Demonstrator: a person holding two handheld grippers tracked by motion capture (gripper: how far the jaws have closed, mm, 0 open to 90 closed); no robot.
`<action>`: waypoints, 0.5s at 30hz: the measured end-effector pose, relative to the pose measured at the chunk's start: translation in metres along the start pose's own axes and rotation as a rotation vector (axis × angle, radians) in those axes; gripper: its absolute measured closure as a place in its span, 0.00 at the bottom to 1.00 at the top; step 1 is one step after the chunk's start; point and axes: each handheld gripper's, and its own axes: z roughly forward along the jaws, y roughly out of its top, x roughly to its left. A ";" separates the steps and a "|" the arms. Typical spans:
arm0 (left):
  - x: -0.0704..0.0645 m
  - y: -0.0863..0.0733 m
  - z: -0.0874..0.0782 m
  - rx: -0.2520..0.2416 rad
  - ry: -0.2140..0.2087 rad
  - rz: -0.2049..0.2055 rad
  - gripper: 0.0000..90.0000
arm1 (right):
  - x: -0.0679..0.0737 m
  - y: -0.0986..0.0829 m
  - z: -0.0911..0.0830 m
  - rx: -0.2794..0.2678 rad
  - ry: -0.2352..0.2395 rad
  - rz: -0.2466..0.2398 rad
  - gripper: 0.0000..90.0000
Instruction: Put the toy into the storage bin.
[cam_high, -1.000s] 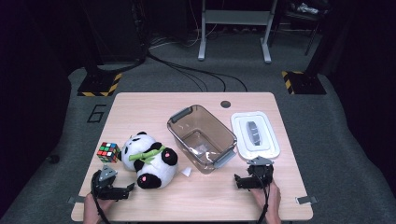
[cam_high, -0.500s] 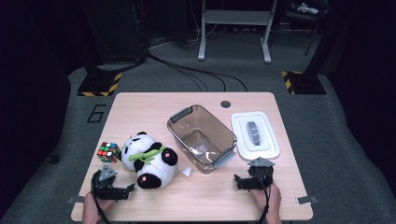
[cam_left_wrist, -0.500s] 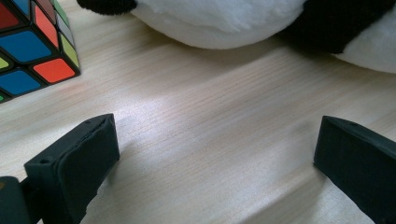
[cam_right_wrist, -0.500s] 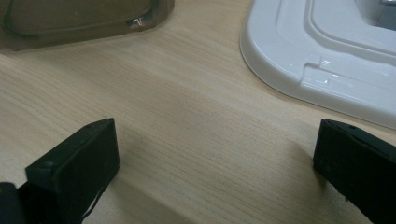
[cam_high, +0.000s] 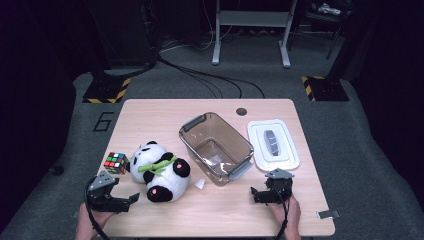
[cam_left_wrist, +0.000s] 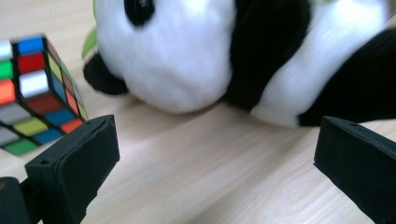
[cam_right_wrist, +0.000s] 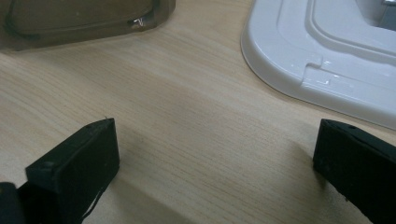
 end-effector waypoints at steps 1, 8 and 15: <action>0.000 0.004 -0.002 -0.006 -0.005 0.003 0.00 | 0.000 0.000 0.000 0.000 0.000 0.001 0.00; -0.004 0.029 -0.008 -0.017 -0.033 0.043 0.00 | 0.000 0.000 0.000 0.000 -0.002 -0.002 0.00; -0.012 0.056 0.002 -0.040 -0.074 0.077 0.00 | 0.000 0.000 0.000 -0.003 0.002 -0.007 0.00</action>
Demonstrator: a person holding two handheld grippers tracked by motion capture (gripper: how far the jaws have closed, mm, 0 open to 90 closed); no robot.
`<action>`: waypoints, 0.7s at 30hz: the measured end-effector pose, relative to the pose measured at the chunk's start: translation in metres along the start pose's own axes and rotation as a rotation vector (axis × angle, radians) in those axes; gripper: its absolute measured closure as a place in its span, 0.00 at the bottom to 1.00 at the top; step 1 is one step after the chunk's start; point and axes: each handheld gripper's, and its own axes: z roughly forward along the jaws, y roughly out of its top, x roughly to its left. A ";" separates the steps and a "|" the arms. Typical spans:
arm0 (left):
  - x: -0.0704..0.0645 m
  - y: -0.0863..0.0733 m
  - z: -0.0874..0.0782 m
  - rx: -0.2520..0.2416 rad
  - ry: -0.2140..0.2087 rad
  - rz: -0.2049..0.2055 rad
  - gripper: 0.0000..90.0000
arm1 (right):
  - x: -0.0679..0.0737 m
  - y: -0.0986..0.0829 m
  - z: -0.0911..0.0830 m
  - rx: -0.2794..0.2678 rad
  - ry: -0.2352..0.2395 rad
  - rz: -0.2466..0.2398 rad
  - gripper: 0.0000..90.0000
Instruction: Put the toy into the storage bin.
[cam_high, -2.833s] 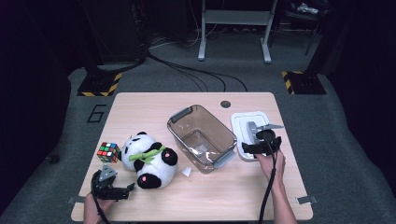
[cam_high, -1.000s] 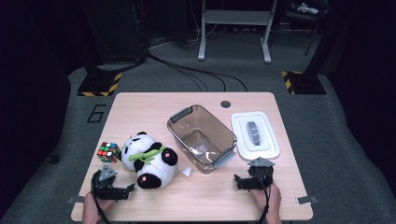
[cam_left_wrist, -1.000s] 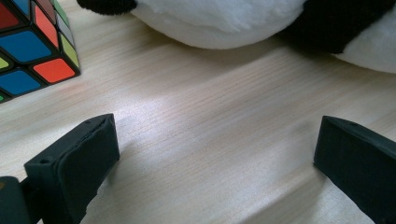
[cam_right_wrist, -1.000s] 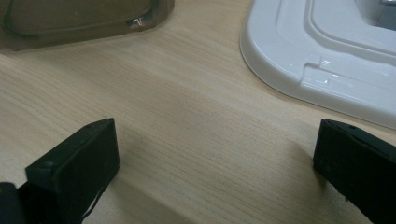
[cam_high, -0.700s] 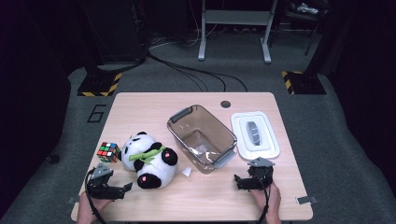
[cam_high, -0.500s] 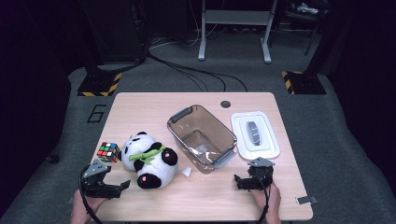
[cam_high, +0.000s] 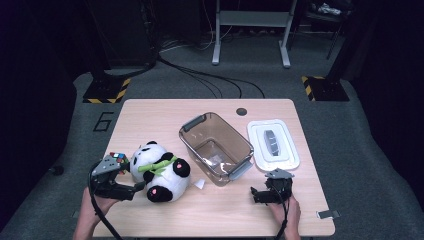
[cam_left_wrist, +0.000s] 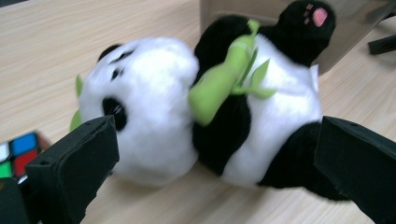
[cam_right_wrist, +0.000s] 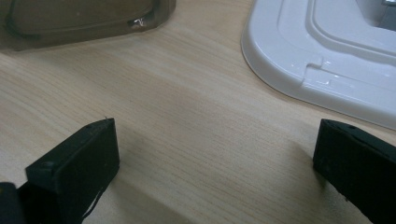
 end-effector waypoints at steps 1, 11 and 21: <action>0.000 0.004 0.002 0.007 -0.008 0.011 0.00 | 0.000 0.000 0.000 0.000 0.000 0.000 0.00; -0.004 0.023 0.030 0.032 -0.044 0.042 0.00 | 0.000 0.000 0.000 0.000 -0.002 -0.001 0.00; -0.006 0.027 0.045 0.066 -0.031 0.070 0.30 | 0.000 0.000 0.000 0.000 -0.003 -0.001 0.00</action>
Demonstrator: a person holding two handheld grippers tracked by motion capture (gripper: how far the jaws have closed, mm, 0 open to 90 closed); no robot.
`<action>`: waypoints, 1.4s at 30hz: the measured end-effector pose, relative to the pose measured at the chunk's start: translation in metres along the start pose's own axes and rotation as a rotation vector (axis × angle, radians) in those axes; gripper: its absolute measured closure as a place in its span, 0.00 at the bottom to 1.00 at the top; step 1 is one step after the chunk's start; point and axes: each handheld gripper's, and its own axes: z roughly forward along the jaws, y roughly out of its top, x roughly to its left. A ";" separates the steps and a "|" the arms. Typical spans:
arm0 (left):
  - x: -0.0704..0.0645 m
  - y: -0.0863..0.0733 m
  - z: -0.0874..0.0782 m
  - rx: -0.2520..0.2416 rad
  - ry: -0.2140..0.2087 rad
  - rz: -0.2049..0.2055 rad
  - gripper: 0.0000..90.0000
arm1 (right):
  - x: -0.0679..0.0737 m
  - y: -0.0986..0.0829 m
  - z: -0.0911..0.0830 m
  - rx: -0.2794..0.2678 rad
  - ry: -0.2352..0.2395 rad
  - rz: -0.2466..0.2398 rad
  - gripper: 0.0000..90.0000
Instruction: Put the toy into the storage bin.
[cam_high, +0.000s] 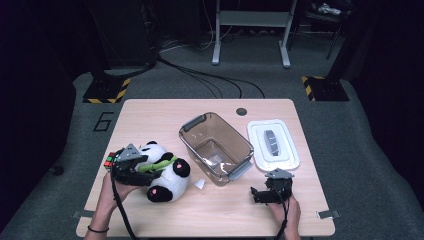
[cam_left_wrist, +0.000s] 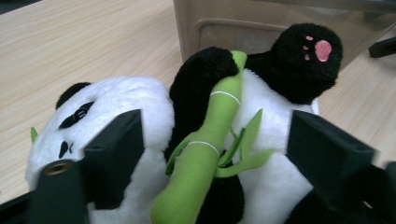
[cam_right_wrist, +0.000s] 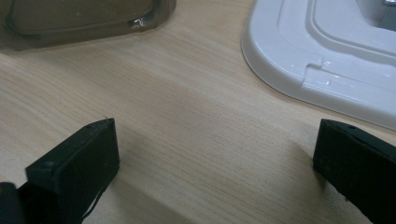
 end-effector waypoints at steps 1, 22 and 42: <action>0.000 0.000 0.001 0.005 0.003 0.000 0.33 | 0.000 0.000 0.000 -0.001 -0.001 0.002 0.00; 0.006 -0.009 0.007 0.003 -0.087 0.051 0.81 | 0.000 0.000 0.000 -0.002 0.001 0.003 0.00; 0.002 0.007 -0.012 -0.026 -0.119 0.128 0.82 | 0.000 0.000 0.000 0.003 0.001 0.006 0.00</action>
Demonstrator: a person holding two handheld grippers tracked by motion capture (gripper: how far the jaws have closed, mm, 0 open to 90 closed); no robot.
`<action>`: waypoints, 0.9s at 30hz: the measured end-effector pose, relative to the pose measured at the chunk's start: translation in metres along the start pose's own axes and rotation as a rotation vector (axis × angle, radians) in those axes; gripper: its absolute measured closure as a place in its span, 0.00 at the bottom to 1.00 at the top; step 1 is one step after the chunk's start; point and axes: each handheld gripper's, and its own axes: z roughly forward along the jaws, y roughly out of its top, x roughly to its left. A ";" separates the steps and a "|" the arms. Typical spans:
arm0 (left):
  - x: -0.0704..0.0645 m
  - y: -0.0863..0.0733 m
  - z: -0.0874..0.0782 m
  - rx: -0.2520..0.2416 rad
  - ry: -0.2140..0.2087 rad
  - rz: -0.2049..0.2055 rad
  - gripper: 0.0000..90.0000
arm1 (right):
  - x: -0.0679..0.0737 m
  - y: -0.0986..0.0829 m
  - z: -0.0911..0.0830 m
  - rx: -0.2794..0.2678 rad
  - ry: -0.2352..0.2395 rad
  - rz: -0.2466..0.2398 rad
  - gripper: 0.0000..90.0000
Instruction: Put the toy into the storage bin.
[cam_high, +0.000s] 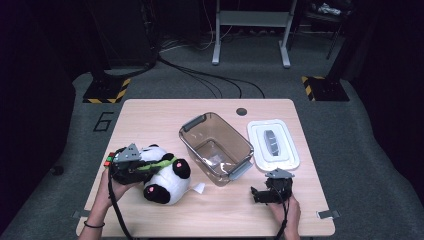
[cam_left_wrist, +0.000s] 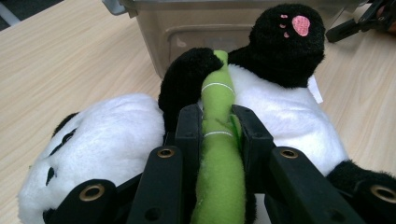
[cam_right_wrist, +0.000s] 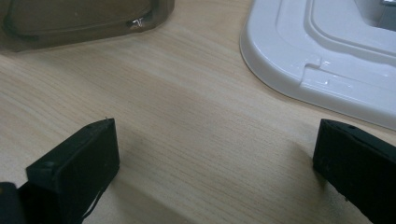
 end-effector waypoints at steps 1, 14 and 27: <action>-0.001 0.001 -0.001 -0.003 0.001 -0.004 0.82 | 0.000 0.000 0.000 0.001 0.001 -0.006 0.00; -0.001 0.018 -0.019 -0.026 -0.003 0.018 0.82 | 0.000 0.000 0.000 0.000 0.000 0.000 0.00; 0.001 0.051 -0.043 -0.053 0.015 0.082 0.82 | 0.000 0.000 0.000 -0.002 -0.001 0.006 0.00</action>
